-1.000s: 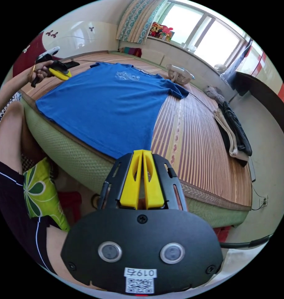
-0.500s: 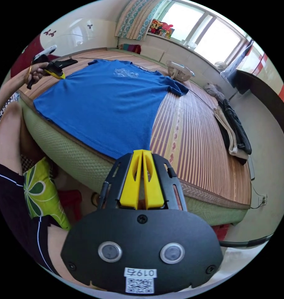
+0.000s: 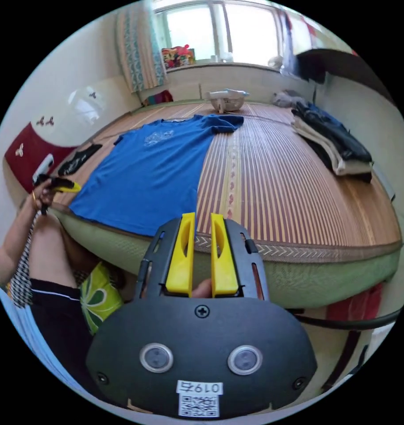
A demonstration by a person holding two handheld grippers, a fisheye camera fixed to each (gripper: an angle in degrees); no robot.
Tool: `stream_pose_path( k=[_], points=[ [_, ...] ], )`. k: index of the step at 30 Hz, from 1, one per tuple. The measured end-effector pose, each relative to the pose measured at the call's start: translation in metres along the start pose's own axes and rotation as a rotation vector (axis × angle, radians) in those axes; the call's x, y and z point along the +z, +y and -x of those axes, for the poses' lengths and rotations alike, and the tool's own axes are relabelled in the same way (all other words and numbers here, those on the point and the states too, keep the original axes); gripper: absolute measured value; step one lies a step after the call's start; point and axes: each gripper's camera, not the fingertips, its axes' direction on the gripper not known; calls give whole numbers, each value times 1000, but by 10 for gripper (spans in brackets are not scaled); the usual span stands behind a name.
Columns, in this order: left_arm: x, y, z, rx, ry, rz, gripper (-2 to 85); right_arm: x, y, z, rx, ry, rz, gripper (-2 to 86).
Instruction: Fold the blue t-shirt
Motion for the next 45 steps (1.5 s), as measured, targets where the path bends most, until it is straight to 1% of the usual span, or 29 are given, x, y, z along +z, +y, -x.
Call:
stream_pose_path(
  k=[2,7,10,12,14,16,19,23,27,29,32,37,40,43,45],
  points=[
    [6,13,3,-4,31,21,13,9,-5,-29,60,-63,30,45],
    [10,25,2,-12,-1,-4,10,34,-10,-42,54,-86,106,60],
    [-1,26,-3,-17,-20,-77,9,40,-12,-50,50,-51,110,65],
    [-12,21,-10,-8,-12,-141,9,43,-13,-60,57,-89,117,67],
    [-21,8,-23,39,49,-218,10,48,-14,-71,69,-113,130,68],
    [-20,-7,-34,76,70,-246,10,52,-18,-80,76,-112,141,68],
    [1,-36,-45,100,91,-199,12,59,-24,-104,130,-189,173,65],
    [28,-58,-57,101,44,-167,12,68,-33,-143,224,-278,227,56],
    [48,-64,-61,89,6,-137,11,80,-42,-158,247,-253,285,44],
    [63,-64,-61,69,-75,-103,9,83,-50,-160,218,-239,304,32],
    [71,-57,-58,46,-25,-112,9,83,-59,-160,187,-250,326,13],
    [85,-46,-71,52,-38,-99,8,58,-70,-172,191,-239,312,3],
    [95,-37,-85,69,-59,-97,8,63,-71,-182,199,-204,346,-6],
    [104,-25,-97,78,-62,-101,9,63,-71,-190,241,-251,310,-8],
    [111,-16,-104,82,-61,-102,9,60,-72,-191,247,-235,294,-8]
  ],
)
